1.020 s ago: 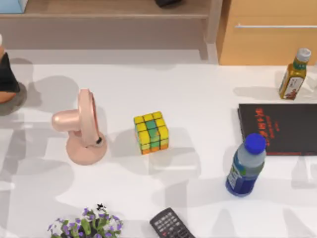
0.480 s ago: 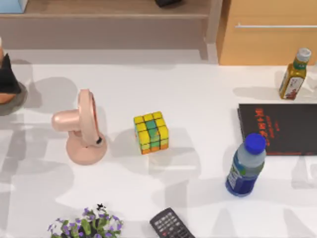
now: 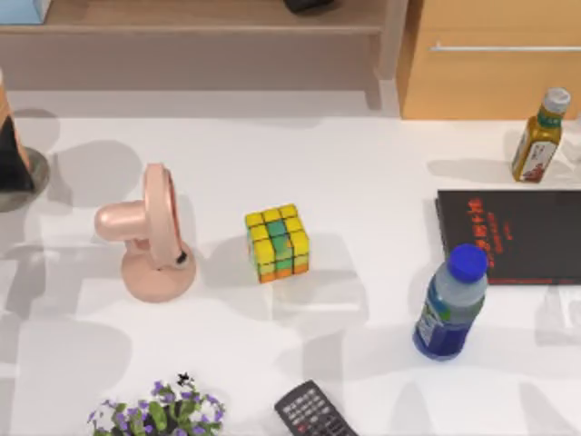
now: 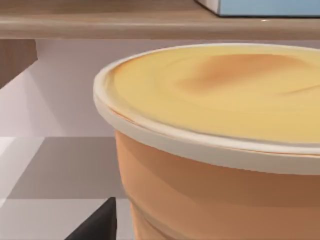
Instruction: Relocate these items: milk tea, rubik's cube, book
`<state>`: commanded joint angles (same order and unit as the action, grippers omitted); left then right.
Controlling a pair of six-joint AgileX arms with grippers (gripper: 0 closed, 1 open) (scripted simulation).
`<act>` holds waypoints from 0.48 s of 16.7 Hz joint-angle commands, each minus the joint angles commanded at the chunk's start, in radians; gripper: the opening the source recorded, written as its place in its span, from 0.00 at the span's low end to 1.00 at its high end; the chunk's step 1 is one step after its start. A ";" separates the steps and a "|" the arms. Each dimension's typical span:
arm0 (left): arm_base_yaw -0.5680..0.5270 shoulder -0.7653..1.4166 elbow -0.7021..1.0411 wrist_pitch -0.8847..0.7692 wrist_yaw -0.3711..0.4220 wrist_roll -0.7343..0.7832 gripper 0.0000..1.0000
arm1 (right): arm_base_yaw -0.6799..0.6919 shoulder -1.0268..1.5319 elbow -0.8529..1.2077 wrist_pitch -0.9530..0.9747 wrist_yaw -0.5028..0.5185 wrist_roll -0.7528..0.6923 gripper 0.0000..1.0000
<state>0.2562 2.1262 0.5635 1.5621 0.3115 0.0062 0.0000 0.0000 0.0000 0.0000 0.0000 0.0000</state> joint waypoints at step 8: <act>0.004 -0.128 -0.031 -0.101 0.005 0.001 1.00 | 0.000 0.000 0.000 0.000 0.000 0.000 1.00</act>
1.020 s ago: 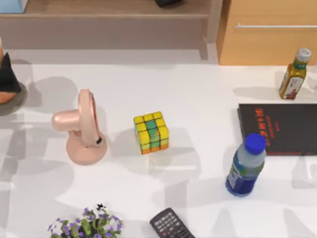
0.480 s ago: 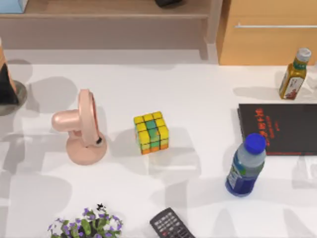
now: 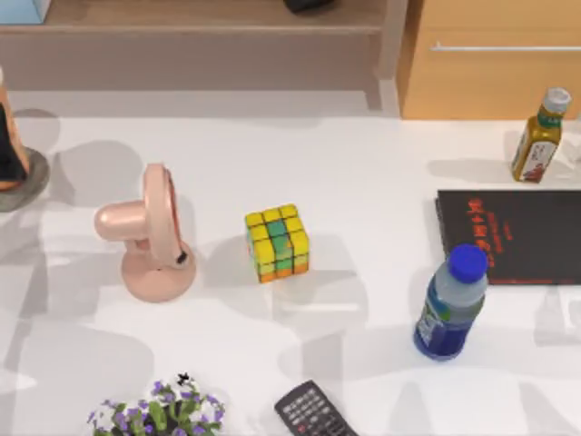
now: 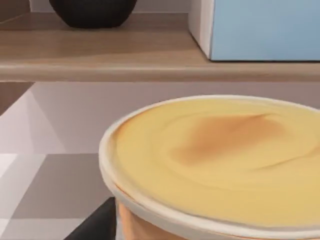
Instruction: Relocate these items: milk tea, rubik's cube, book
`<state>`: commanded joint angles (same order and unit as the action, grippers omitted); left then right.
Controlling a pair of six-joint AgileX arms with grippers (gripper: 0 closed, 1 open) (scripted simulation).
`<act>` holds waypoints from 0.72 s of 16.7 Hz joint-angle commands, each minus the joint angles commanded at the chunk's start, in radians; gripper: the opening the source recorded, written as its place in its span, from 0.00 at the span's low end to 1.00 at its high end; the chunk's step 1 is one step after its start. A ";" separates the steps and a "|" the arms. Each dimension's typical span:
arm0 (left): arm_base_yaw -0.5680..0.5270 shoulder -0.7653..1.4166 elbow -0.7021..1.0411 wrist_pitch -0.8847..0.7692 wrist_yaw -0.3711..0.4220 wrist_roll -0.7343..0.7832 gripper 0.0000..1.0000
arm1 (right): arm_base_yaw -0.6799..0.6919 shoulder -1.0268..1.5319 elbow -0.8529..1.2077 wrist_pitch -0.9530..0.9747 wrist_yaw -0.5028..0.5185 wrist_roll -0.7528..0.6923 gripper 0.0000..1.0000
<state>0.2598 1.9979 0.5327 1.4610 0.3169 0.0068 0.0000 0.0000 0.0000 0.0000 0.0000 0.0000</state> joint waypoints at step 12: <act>0.007 -0.157 -0.038 -0.117 0.010 0.001 1.00 | 0.000 0.000 0.000 0.000 0.000 0.000 1.00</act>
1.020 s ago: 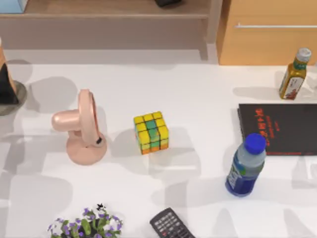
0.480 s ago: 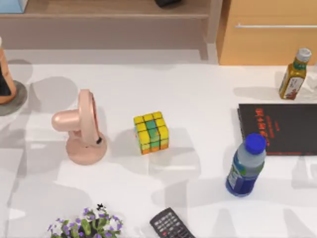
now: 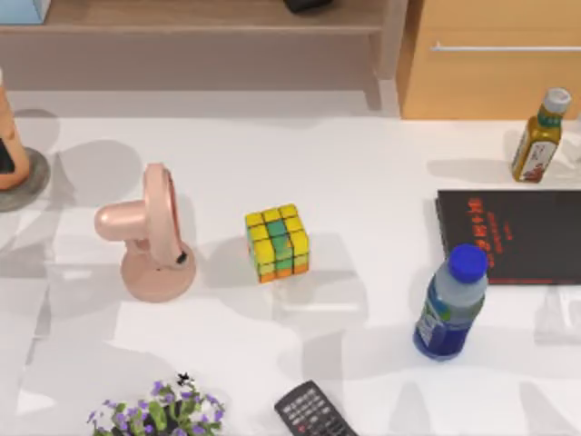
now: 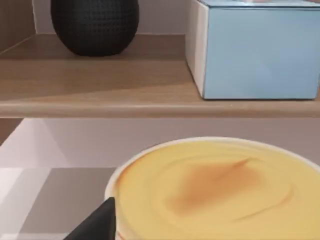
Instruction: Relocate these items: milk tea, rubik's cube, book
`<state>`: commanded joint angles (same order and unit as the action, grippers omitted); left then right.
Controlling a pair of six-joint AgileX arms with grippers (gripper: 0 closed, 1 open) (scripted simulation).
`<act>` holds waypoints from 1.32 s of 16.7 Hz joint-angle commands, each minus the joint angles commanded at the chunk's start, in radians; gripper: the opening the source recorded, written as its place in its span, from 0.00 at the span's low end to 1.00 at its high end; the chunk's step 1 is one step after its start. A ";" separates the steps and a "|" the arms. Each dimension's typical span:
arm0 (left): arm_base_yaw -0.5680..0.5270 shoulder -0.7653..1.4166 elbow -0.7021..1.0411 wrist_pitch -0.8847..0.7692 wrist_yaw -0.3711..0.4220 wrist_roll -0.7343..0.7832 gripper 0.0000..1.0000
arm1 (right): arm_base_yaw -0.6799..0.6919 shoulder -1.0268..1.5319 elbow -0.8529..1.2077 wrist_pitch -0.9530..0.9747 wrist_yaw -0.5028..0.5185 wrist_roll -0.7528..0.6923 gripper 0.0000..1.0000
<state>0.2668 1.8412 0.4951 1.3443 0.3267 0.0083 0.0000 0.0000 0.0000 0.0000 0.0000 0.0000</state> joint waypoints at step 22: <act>-0.676 0.219 1.280 -2.021 -0.188 -0.543 1.00 | 0.000 0.000 0.000 0.000 0.000 0.000 1.00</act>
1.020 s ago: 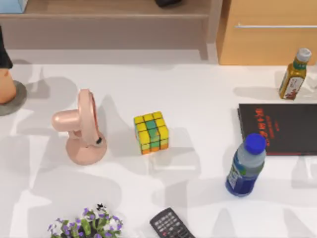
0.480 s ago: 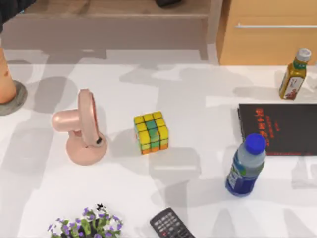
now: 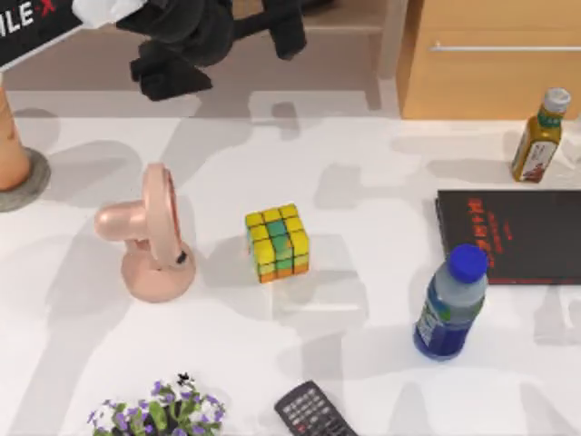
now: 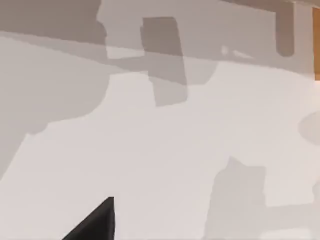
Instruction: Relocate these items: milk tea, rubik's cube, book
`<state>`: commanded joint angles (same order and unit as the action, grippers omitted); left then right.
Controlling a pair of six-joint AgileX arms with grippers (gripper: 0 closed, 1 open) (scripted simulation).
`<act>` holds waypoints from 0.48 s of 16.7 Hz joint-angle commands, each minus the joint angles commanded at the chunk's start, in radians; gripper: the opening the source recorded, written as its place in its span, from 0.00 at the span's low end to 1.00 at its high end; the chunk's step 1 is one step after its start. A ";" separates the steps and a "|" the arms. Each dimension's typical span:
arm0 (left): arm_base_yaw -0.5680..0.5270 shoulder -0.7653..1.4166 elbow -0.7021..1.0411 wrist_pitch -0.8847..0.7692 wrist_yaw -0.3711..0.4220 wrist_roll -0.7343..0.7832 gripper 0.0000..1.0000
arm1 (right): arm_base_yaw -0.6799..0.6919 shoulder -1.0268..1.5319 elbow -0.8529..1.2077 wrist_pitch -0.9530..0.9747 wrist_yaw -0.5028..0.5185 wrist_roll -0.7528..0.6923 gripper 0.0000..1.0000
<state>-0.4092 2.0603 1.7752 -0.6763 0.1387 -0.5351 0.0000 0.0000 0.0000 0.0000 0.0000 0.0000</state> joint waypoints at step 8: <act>-0.201 0.183 0.234 -0.604 -0.120 -0.320 1.00 | 0.000 0.000 0.000 0.000 0.000 0.000 1.00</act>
<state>-0.6100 2.2432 2.0097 -1.2798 0.0188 -0.8553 0.0000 0.0000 0.0000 0.0000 0.0000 0.0000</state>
